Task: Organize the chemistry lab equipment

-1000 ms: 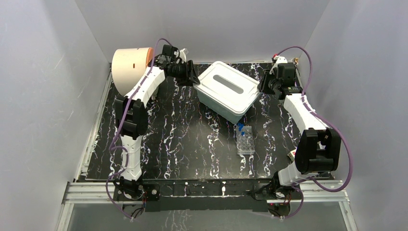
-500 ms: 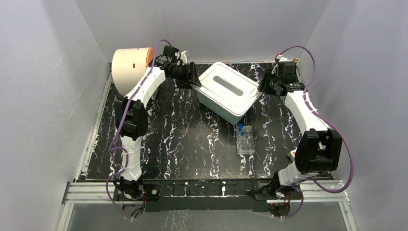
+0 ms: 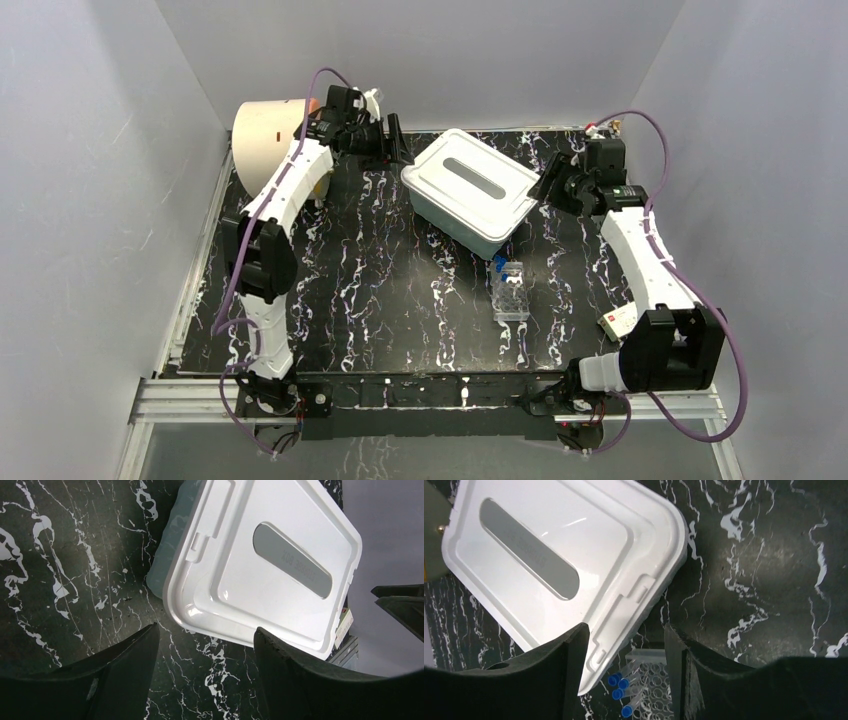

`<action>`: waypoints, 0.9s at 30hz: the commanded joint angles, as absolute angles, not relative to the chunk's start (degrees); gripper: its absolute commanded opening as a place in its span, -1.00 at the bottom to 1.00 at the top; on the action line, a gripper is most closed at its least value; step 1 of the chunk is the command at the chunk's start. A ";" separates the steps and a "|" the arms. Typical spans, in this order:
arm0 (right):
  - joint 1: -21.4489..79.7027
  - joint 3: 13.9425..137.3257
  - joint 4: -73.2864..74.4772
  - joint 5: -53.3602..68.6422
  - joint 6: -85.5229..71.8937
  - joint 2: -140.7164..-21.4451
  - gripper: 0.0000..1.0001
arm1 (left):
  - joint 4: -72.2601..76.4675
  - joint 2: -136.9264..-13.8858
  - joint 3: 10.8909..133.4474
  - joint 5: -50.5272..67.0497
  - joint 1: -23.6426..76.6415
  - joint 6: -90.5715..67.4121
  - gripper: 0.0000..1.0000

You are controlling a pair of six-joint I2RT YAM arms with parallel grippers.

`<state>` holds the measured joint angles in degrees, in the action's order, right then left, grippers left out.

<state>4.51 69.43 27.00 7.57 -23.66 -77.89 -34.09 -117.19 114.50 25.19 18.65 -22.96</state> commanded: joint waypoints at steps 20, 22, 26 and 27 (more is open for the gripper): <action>4.60 65.91 14.92 17.61 -29.22 -87.54 -0.17 | -31.21 -104.16 100.91 19.10 18.83 -24.44 0.47; 4.58 66.38 14.03 17.32 -28.66 -88.45 -0.18 | -31.24 -102.34 99.24 18.45 18.88 -24.59 0.48; 4.61 68.42 12.24 17.26 -26.55 -90.74 -0.18 | -31.26 -98.00 95.52 16.58 18.89 -25.17 0.51; 4.65 69.25 12.22 17.20 -25.94 -91.40 -0.18 | -31.29 -96.93 94.51 16.06 18.86 -25.26 0.53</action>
